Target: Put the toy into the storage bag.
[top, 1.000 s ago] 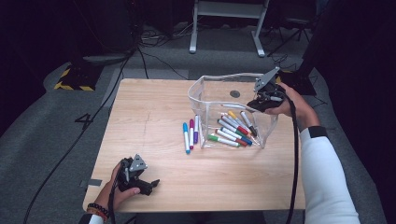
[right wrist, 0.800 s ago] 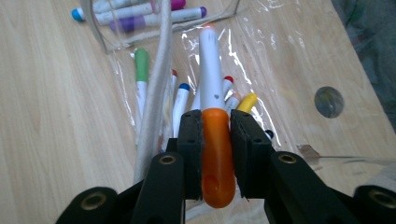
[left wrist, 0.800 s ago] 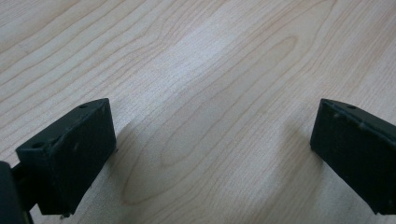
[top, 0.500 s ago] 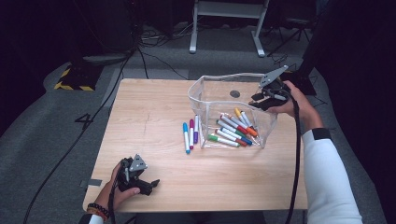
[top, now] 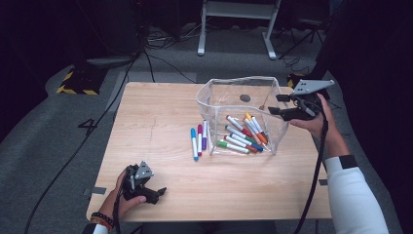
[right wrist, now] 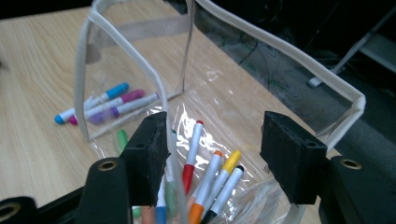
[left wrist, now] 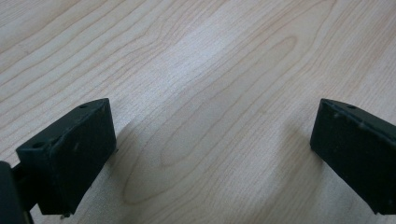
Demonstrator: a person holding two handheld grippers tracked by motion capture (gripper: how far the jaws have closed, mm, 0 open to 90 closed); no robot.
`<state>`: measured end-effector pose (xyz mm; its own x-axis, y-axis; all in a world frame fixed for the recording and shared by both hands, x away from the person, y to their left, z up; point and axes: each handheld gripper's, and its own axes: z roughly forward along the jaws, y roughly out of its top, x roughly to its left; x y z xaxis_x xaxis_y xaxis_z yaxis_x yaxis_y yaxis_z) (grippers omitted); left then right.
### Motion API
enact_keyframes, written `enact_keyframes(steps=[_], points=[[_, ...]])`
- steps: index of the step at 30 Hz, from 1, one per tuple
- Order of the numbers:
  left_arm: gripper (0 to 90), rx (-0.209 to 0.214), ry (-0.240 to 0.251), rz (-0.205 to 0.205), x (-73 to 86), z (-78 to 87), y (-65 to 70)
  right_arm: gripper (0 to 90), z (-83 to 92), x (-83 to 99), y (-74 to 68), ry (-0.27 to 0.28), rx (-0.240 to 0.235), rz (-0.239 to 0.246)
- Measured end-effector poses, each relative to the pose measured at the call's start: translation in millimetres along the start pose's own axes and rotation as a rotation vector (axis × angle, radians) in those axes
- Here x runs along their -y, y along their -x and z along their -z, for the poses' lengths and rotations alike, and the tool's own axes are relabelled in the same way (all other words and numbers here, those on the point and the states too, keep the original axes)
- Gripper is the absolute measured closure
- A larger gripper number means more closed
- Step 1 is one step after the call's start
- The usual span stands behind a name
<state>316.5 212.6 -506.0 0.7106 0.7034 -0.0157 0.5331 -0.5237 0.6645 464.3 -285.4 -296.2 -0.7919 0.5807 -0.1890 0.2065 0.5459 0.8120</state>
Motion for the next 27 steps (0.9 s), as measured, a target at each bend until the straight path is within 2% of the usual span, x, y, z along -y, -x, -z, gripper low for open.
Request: enact_keyframes(steps=[2, 7, 10, 13, 15, 18, 22, 23, 24, 26, 27], points=[[0.5, 0.000, -0.001, 0.000, -0.1, 0.0, -0.1, 40.1, 10.3, 5.0, -9.1, 0.041, 0.010, -0.010], [0.5, 0.015, -0.003, -0.014, -2.2, -1.8, -0.9, 37.7, 24.9, 18.7, -31.3, 0.096, 0.022, -0.019], [0.2, 0.024, -0.004, -0.022, -4.1, -3.5, -1.9, 36.8, 28.3, 31.1, -46.3, 0.118, 0.012, -0.045], [0.2, 0.027, -0.005, -0.024, -6.2, -5.3, -2.8, 35.2, 25.6, 43.3, -60.6, 0.117, 0.007, -0.049], [0.2, 0.027, -0.005, -0.027, -7.8, -6.5, -3.4, 34.4, 20.9, 52.5, -72.3, 0.111, 0.001, -0.052], [0.2, 0.030, -0.005, -0.027, -9.5, -8.2, -3.4, 35.1, 10.4, 67.0, -91.5, 0.119, -0.035, -0.074], [0.2, 0.034, -0.004, -0.032, -11.2, -9.7, -3.1, 35.1, -11.0, 82.9, -122.5, 0.089, -0.044, -0.084], [0.2, 0.038, -0.003, -0.034, -11.8, -10.3, -3.0, 34.7, -15.3, 85.2, -128.4, 0.083, -0.050, -0.081], [0.2, 0.038, -0.004, -0.035, -12.2, -10.6, -3.0, 34.2, -24.6, 88.0, -140.5, 0.062, -0.064, -0.064], [0.2, 0.035, -0.006, -0.034, -12.5, -10.7, -2.7, 34.3, -36.9, 87.9, -154.6, 0.037, -0.064, -0.042], [0.2, 0.035, -0.006, -0.033, -12.6, -10.8, -2.5, 34.3, -44.2, 86.7, -162.2, 0.026, -0.082, -0.034]])
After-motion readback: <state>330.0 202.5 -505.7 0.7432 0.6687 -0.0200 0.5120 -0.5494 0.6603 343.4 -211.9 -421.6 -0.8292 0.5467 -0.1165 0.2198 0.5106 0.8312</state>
